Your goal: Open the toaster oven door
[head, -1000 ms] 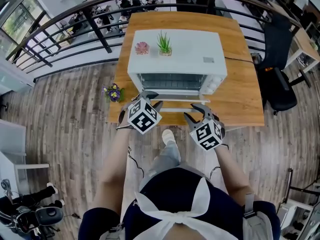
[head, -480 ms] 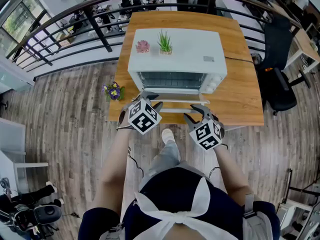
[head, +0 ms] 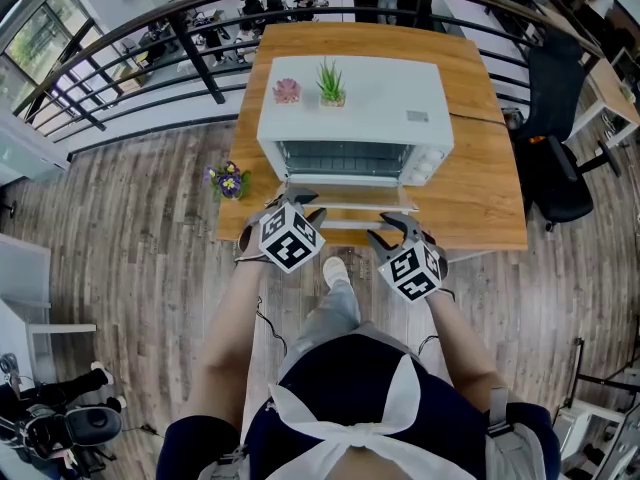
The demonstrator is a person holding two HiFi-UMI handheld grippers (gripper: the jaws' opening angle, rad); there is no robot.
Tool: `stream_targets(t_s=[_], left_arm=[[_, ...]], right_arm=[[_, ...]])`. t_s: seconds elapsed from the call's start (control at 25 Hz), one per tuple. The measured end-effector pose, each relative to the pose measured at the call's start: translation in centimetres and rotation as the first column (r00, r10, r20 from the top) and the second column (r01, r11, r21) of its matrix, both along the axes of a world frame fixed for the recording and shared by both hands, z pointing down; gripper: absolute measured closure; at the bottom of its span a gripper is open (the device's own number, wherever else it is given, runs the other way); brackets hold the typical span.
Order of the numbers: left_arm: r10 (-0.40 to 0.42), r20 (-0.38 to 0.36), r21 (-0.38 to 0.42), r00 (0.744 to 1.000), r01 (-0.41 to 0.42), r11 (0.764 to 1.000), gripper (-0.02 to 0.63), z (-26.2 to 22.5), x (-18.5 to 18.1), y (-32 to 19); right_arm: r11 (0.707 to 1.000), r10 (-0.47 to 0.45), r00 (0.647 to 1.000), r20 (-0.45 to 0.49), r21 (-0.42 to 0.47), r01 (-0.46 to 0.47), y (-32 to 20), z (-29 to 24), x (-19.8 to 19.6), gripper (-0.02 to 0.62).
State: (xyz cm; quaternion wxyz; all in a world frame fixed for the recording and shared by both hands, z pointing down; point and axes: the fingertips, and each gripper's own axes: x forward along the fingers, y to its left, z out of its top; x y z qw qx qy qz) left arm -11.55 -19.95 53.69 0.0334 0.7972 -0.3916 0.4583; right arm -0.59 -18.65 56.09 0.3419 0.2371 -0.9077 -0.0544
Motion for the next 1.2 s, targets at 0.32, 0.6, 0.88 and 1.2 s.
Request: stream_targets(t_s=[0.32, 0.6, 0.88, 1.2], left_arm=[[0.010, 0.005, -0.021, 1.000, -0.010, 1.000, 0.489, 1.0, 0.1, 0.9], [0.005, 0.004, -0.026, 1.000, -0.005, 1.000, 0.489, 1.4, 0.3, 1.4], [0.000, -0.009, -0.027, 1.000, 0.000, 1.000, 0.488, 1.6, 0.3, 1.6], [0.001, -0.017, -0.027, 1.000, -0.002, 1.000, 0.488, 1.8, 0.3, 1.8]], right_arm=[[1.000, -0.009, 1.000, -0.028, -0.005, 0.008, 0.7, 1.2, 0.1, 0.434], [1.000, 0.008, 0.999, -0.044, 0.010, -0.008, 1.2, 1.5, 0.2, 0.431], [0.999, 0.003, 0.997, -0.083, 0.055, 0.002, 1.5, 1.6, 0.4, 0.440], [0.998, 0.012, 0.995, -0.099, 0.059, -0.006, 2.2, 1.3, 1.0, 0.446]])
